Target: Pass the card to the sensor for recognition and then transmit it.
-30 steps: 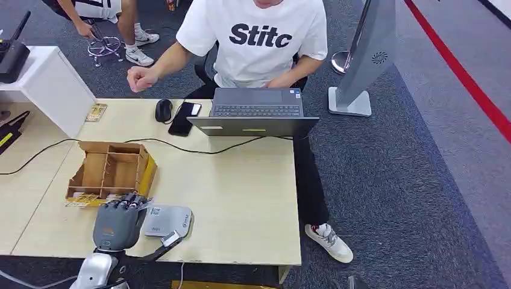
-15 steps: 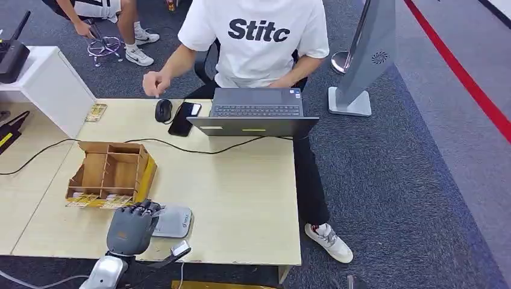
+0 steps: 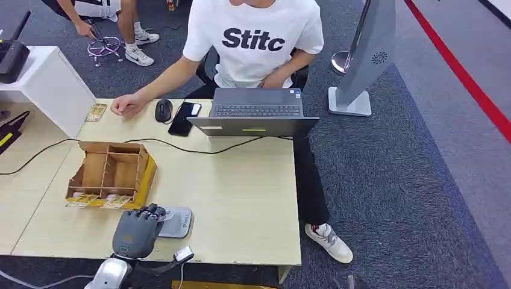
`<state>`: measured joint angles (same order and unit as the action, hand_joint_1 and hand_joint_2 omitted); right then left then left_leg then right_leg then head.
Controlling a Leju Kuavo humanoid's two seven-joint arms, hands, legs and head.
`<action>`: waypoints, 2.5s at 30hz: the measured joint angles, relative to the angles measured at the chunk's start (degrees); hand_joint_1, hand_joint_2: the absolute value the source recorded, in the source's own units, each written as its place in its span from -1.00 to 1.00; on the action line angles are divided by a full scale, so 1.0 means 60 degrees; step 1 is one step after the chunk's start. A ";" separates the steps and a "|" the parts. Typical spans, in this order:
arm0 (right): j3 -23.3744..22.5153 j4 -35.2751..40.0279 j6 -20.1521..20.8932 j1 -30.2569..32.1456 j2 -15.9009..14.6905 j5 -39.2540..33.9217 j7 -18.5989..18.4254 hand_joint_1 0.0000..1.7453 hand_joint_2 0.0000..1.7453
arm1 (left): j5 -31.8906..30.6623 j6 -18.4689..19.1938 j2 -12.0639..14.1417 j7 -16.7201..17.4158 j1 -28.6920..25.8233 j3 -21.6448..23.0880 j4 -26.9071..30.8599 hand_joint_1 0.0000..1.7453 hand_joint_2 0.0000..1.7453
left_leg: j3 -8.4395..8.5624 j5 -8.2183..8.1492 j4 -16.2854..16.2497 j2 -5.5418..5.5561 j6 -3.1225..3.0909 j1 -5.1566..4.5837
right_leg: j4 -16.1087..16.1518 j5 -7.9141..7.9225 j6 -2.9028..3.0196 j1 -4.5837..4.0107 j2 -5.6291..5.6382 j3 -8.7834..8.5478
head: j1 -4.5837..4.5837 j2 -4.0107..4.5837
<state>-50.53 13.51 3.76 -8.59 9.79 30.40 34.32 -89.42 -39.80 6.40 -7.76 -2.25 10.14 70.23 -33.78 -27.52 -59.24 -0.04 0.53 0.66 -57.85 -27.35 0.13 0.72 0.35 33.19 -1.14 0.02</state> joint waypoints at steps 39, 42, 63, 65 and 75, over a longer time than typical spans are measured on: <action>0.0488 0.0000 -0.0051 -0.0131 0.0051 0.0298 -0.0153 -1.00 1.00 | 0.0215 -0.0124 0.0437 -0.0109 0.3062 0.0124 -0.1337 1.00 1.00 | 0.0006 0.0027 -0.0001 0.0021 0.0009 0.0007 | -0.0009 0.0017 0.0003 -0.0002 -0.0019 -0.0012 | 0.0004 0.0000; 0.0616 0.0000 -0.0040 -0.0201 0.0087 0.0368 -0.0182 -1.00 1.00 | 0.0237 -0.0117 0.0659 -0.0095 0.3787 0.0113 -0.1501 1.00 1.00 | 0.0008 0.0033 -0.0001 0.0020 0.0018 0.0006 | -0.0012 0.0021 0.0007 -0.0003 -0.0014 -0.0011 | 0.0000 0.0000; 0.0845 0.0000 0.0000 -0.0329 0.0208 0.0332 -0.0350 -1.00 1.00 | 0.0361 -0.0091 0.1042 -0.0004 0.5403 0.0084 -0.2597 -1.00 1.00 | 0.0001 0.0032 -0.0001 0.0017 0.0019 0.0005 | -0.0013 0.0020 0.0006 -0.0002 -0.0004 -0.0005 | 0.0000 0.0000; 0.0856 0.0000 0.0000 -0.0330 0.0211 0.0321 -0.0331 -1.00 1.00 | 0.0368 -0.0091 0.1078 -0.0007 0.5359 0.0077 -0.2590 -1.00 1.00 | 0.0001 0.0032 -0.0001 0.0016 0.0019 0.0005 | -0.0013 0.0020 0.0006 -0.0002 -0.0004 -0.0004 | 0.0000 0.0000; 0.0863 0.0000 0.0000 -0.0277 0.0211 0.0095 -0.0240 -1.00 1.00 | 0.0612 -0.0095 0.1148 -0.0470 0.4135 -0.0554 -0.1110 -1.00 1.00 | 0.0002 0.0032 0.0000 0.0006 0.0019 0.0005 | -0.0013 0.0019 0.0006 -0.0002 0.0000 -0.0001 | 0.0000 0.0000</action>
<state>-45.35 13.51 3.76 -10.25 11.06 30.97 32.87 -85.74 -40.37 13.29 -10.58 22.56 6.82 63.57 -33.77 -27.33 -59.24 -0.01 0.65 0.69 -57.92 -27.23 0.16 0.71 0.35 33.19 -1.14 0.02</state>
